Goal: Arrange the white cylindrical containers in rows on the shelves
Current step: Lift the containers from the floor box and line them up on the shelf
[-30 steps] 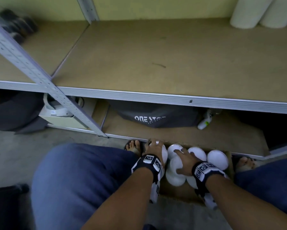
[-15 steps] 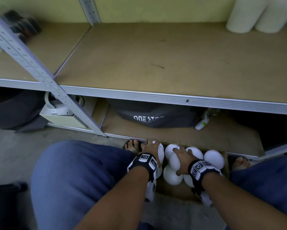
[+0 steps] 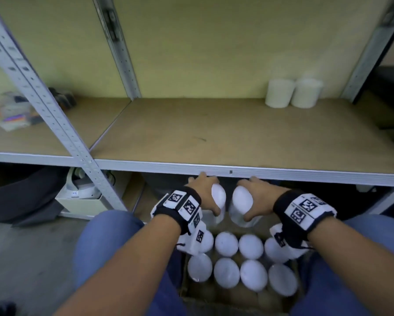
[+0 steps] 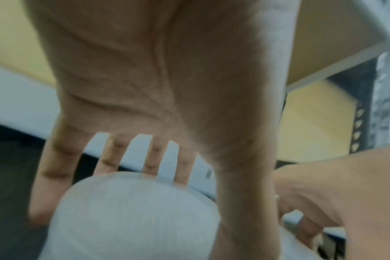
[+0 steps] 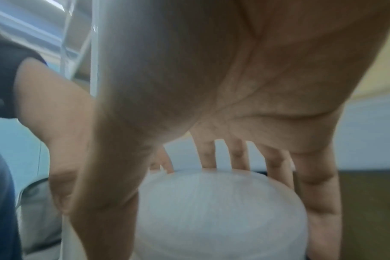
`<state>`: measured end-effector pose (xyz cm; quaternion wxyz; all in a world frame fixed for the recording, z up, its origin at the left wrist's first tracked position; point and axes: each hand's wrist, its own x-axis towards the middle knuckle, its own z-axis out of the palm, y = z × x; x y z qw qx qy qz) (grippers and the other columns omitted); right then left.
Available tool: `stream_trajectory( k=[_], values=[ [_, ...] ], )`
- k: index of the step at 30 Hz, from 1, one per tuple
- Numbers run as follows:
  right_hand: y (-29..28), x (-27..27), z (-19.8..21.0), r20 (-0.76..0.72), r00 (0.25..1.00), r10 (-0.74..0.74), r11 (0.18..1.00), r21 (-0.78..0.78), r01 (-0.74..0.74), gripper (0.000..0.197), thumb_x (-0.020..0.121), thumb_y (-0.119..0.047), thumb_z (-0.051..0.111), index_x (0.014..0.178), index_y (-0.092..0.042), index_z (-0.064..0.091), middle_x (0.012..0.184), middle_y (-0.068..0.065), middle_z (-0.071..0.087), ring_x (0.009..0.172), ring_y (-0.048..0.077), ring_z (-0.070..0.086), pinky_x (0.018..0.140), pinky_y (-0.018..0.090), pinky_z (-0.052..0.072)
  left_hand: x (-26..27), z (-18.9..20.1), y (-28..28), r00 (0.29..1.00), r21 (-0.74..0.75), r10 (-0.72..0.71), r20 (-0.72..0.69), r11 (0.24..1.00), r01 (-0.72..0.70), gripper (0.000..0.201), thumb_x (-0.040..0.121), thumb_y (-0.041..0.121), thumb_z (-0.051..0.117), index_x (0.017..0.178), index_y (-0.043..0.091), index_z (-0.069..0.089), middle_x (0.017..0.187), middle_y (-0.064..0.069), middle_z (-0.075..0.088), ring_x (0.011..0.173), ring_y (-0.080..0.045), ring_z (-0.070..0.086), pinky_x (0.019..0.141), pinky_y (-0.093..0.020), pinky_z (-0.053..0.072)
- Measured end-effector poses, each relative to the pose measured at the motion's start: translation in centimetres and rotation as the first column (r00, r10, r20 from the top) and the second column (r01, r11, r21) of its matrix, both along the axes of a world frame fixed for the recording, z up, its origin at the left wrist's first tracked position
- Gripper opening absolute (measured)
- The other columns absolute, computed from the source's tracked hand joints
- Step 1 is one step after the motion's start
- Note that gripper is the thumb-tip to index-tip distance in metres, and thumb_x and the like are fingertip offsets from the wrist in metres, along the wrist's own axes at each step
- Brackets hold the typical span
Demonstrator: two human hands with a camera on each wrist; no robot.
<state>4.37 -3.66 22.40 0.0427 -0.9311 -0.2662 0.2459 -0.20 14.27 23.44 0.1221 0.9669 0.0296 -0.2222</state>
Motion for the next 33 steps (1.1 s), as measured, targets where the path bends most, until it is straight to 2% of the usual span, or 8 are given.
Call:
stream_trajectory(
  k=[3,5,7,9,13,20,27,33],
  values=[
    [-1.4,0.1,5.1,0.052,0.998,-0.027,0.996,0.083,0.023,0.089,0.061,-0.044,0.079,0.136,-0.027,0.033,0.128,0.003,0.041,0.116,0.028,0.051,0.092,0.041,0.05,0.5,4.4,-0.2,0.993,-0.024,-0.019,0.113,0.999,0.021,0.089,0.06,0.041,0.081,0.138,0.029,0.038,0.134,-0.006,0.04,0.122,-0.033,0.045,0.096,-0.044,0.048],
    [-2.3,0.2,7.9,0.09,0.994,-0.069,0.988,0.142,0.055,0.095,0.063,-0.043,0.079,0.142,-0.027,0.026,0.137,0.001,0.038,0.119,0.027,0.05,0.096,0.04,0.048,1.0,7.0,-0.4,0.981,-0.057,-0.025,0.193,0.998,0.037,0.087,0.062,0.041,0.079,0.138,0.03,0.039,0.135,-0.003,0.043,0.121,-0.028,0.046,0.092,-0.037,0.048],
    [-3.1,0.5,10.0,0.148,0.981,-0.127,0.972,0.218,0.093,0.098,0.065,-0.042,0.079,0.144,-0.025,0.024,0.141,0.001,0.037,0.122,0.024,0.048,0.098,0.034,0.045,1.4,9.2,-0.6,0.965,-0.09,-0.014,0.26,0.995,0.039,0.085,0.063,0.042,0.077,0.138,0.03,0.039,0.135,0.0,0.044,0.121,-0.024,0.047,0.09,-0.033,0.047],
    [-3.7,1.2,11.4,0.202,0.965,-0.169,0.956,0.271,0.111,0.092,0.067,-0.042,0.078,0.142,-0.021,0.029,0.139,0.001,0.041,0.121,0.022,0.047,0.094,0.028,0.041,2.2,10.7,-1.0,0.949,-0.11,0.003,0.316,0.993,0.033,0.087,0.061,0.045,0.077,0.138,0.031,0.039,0.135,0.0,0.042,0.124,-0.024,0.044,0.096,-0.038,0.047],
    [-4.4,2.9,13.2,0.258,0.94,-0.223,0.94,0.312,0.137,0.086,0.067,-0.044,0.077,0.14,-0.02,0.038,0.135,0.001,0.043,0.121,0.021,0.046,0.093,0.028,0.039,4.1,12.5,-1.8,0.925,-0.13,0.033,0.379,0.991,0.017,0.087,0.062,0.046,0.077,0.14,0.031,0.039,0.137,-0.003,0.041,0.13,-0.027,0.039,0.102,-0.041,0.044],
    [-4.3,6.6,12.4,0.259,0.914,-0.314,0.895,0.4,0.194,0.085,0.068,-0.04,0.077,0.142,-0.02,0.042,0.143,0.002,0.043,0.13,0.02,0.042,0.1,0.029,0.037,8.0,11.8,-2.5,0.921,-0.155,0.065,0.384,0.988,-0.005,0.084,0.063,0.044,0.077,0.138,0.026,0.045,0.141,-0.004,0.043,0.134,-0.027,0.039,0.105,-0.039,0.041],
    [-4.0,9.2,8.6,0.189,0.918,-0.348,0.877,0.413,0.247,0.08,0.071,-0.042,0.075,0.14,-0.018,0.044,0.143,0.002,0.044,0.13,0.021,0.042,0.104,0.031,0.037,10.4,8.9,-3.1,0.943,-0.196,0.092,0.32,0.98,-0.029,0.076,0.066,0.041,0.076,0.135,0.025,0.046,0.139,-0.004,0.044,0.128,-0.025,0.044,0.102,-0.04,0.044],
    [-4.2,9.9,8.0,0.189,0.93,-0.314,0.896,0.382,0.225,0.083,0.075,-0.047,0.072,0.144,-0.021,0.036,0.147,0.0,0.036,0.134,0.021,0.037,0.109,0.034,0.034,10.7,8.6,-2.7,0.95,-0.178,0.074,0.303,0.984,-0.02,0.075,0.073,0.043,0.073,0.138,0.028,0.04,0.146,-0.003,0.038,0.139,-0.027,0.032,0.111,-0.042,0.034]
  ],
)
